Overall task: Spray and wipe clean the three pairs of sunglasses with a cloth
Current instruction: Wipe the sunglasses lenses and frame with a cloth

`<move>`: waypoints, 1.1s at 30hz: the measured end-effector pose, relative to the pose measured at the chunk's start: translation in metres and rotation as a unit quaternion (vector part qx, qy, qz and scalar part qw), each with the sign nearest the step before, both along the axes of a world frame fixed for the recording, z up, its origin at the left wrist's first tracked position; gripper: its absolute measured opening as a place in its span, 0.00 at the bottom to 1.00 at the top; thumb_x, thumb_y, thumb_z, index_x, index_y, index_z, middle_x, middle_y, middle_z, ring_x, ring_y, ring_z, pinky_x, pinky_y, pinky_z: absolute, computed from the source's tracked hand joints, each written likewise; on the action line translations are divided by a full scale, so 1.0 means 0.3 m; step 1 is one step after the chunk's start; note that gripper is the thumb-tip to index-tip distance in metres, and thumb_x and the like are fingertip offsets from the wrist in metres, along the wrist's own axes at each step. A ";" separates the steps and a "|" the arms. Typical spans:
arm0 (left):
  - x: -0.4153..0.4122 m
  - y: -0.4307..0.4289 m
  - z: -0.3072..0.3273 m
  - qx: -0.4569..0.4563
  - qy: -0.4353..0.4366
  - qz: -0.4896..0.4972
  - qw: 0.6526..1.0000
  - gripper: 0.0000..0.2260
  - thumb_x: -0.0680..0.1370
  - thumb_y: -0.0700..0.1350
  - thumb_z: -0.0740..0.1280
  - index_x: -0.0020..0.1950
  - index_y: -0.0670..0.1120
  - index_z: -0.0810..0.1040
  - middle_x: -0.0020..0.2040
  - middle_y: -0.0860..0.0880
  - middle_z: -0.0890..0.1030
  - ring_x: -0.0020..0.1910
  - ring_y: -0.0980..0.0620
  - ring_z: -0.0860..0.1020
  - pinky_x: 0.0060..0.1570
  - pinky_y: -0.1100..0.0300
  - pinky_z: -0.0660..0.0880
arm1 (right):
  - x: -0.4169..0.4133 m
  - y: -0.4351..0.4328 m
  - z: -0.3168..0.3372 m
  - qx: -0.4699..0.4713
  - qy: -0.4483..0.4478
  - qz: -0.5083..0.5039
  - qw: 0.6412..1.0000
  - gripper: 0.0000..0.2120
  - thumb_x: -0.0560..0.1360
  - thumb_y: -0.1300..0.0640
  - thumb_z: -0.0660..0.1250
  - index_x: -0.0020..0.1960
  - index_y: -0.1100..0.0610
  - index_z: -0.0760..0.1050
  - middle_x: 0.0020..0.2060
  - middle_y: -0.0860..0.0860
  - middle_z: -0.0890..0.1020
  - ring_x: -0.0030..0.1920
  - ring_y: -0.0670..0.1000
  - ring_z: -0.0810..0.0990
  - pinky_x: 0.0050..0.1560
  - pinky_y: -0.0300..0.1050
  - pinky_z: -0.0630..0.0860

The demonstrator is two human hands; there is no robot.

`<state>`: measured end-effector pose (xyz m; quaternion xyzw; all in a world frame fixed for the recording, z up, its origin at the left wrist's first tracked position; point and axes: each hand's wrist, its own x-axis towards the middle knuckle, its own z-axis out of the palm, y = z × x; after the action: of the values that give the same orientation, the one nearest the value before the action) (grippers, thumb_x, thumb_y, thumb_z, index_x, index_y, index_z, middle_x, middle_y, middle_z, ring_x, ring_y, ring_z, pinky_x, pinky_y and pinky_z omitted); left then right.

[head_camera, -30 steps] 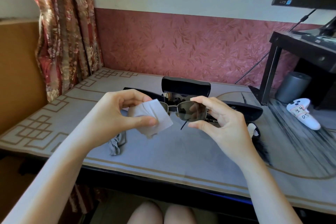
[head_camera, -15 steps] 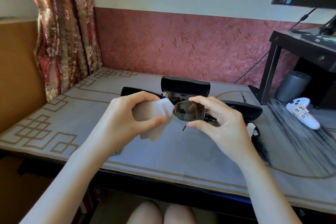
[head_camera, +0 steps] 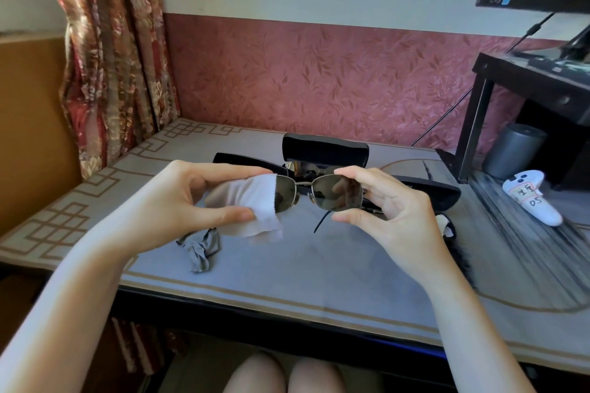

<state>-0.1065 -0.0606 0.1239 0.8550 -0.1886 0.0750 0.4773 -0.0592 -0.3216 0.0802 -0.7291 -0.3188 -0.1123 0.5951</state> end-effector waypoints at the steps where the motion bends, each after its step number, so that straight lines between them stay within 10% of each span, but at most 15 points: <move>1: -0.001 -0.001 -0.001 -0.014 0.004 0.000 1.000 0.20 0.64 0.53 0.78 0.52 0.69 0.80 0.49 0.64 0.84 0.48 0.65 0.82 0.47 0.72 0.76 | 0.000 0.000 0.000 -0.001 0.000 0.000 1.000 0.21 0.67 0.62 0.75 0.57 0.47 0.79 0.49 0.49 0.81 0.54 0.49 0.80 0.62 0.39 0.72; 12: 0.015 -0.067 -0.027 -0.043 0.016 0.062 0.997 0.13 0.62 0.51 0.76 0.45 0.51 0.83 0.42 0.54 0.85 0.41 0.59 0.82 0.42 0.68 0.77 | -0.013 0.003 -0.008 -0.042 -0.028 -0.024 0.998 0.22 0.69 0.63 0.76 0.58 0.44 0.78 0.48 0.45 0.80 0.54 0.48 0.79 0.62 0.43 0.72; 33: 0.038 -0.121 -0.041 -0.016 -0.007 0.071 0.997 0.03 0.75 0.46 0.70 0.42 0.52 0.83 0.37 0.57 0.83 0.36 0.65 0.78 0.36 0.73 0.69 | -0.011 0.013 -0.020 -0.088 -0.054 -0.048 0.994 0.20 0.69 0.61 0.76 0.60 0.54 0.79 0.50 0.48 0.81 0.55 0.46 0.77 0.59 0.33 0.69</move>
<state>-0.0951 -0.0968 0.1115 0.8578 -0.1295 0.1181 0.4832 -0.0625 -0.3178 0.0743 -0.7858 -0.3238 -0.1510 0.5048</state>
